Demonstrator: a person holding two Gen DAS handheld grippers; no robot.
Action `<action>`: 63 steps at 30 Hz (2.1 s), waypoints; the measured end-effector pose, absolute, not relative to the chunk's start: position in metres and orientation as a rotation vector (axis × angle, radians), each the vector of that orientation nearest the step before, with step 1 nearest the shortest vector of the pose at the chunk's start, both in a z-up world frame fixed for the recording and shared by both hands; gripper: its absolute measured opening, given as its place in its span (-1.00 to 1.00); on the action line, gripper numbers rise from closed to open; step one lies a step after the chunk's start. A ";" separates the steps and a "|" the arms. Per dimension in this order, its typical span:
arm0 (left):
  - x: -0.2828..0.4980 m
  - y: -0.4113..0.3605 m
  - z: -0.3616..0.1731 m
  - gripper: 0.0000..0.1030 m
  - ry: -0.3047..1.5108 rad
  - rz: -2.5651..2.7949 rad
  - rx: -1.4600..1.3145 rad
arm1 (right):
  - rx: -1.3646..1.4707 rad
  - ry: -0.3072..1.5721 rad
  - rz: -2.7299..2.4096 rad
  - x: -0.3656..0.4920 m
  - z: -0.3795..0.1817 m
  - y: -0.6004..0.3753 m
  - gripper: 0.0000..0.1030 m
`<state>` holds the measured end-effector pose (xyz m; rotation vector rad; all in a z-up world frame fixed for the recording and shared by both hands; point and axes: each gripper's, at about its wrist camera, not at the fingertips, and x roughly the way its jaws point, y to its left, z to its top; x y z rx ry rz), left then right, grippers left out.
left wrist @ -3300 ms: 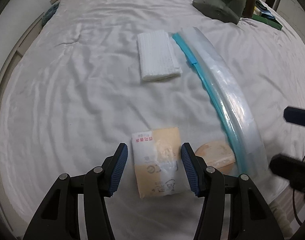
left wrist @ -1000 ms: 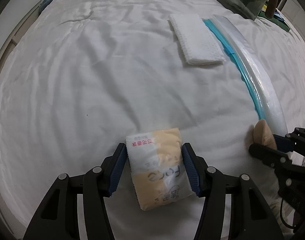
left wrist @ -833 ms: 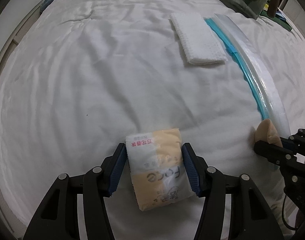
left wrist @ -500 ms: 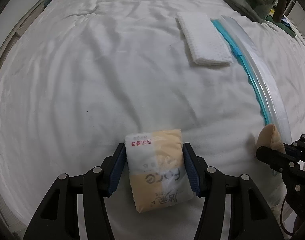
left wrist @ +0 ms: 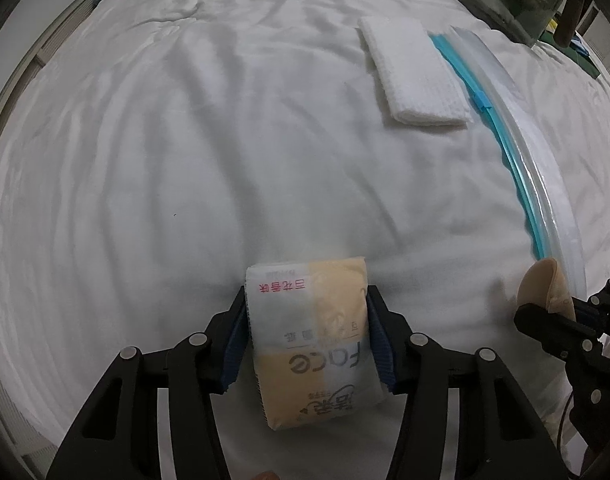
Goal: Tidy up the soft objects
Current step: 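Grasp the white 'Face' tissue pack with the left tool while the right tool grasps the beige sponge, then carry the tissue pack and beige sponge over the green tray with both tools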
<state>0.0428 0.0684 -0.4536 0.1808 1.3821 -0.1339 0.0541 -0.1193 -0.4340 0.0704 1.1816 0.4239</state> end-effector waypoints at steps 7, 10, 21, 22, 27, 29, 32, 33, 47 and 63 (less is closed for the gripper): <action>0.045 0.065 -0.449 -0.11 1.376 -0.117 0.184 | 0.056 1.176 0.444 0.052 -0.430 -0.119 -0.88; 0.045 0.065 -0.449 -0.11 1.375 -0.113 0.191 | 0.050 1.176 0.451 0.052 -0.430 -0.120 -0.88; 0.048 0.058 -0.432 -0.11 1.357 -0.101 0.192 | 0.041 1.160 0.483 0.051 -0.417 -0.123 -0.89; 0.048 0.057 -0.430 -0.11 1.354 -0.099 0.193 | 0.041 1.158 0.485 0.051 -0.415 -0.124 -0.89; 0.048 0.050 -0.413 -0.11 1.336 -0.089 0.195 | 0.045 1.142 0.496 0.052 -0.401 -0.129 -0.89; 0.051 0.046 -0.407 -0.11 1.329 -0.085 0.196 | 0.045 1.136 0.498 0.053 -0.396 -0.133 -0.89; 0.057 0.036 -0.397 -0.11 1.321 -0.082 0.193 | 0.042 1.127 0.503 0.054 -0.387 -0.139 -0.89; 0.057 0.033 -0.394 -0.11 1.317 -0.081 0.193 | 0.040 1.123 0.506 0.054 -0.384 -0.141 -0.89; 0.057 -0.029 -0.343 -0.11 1.285 -0.114 0.176 | 0.027 1.067 0.486 0.051 -0.325 -0.199 -0.89; 0.050 -0.157 -0.295 -0.11 1.265 -0.249 0.168 | 0.031 1.016 0.354 0.014 -0.255 -0.328 -0.89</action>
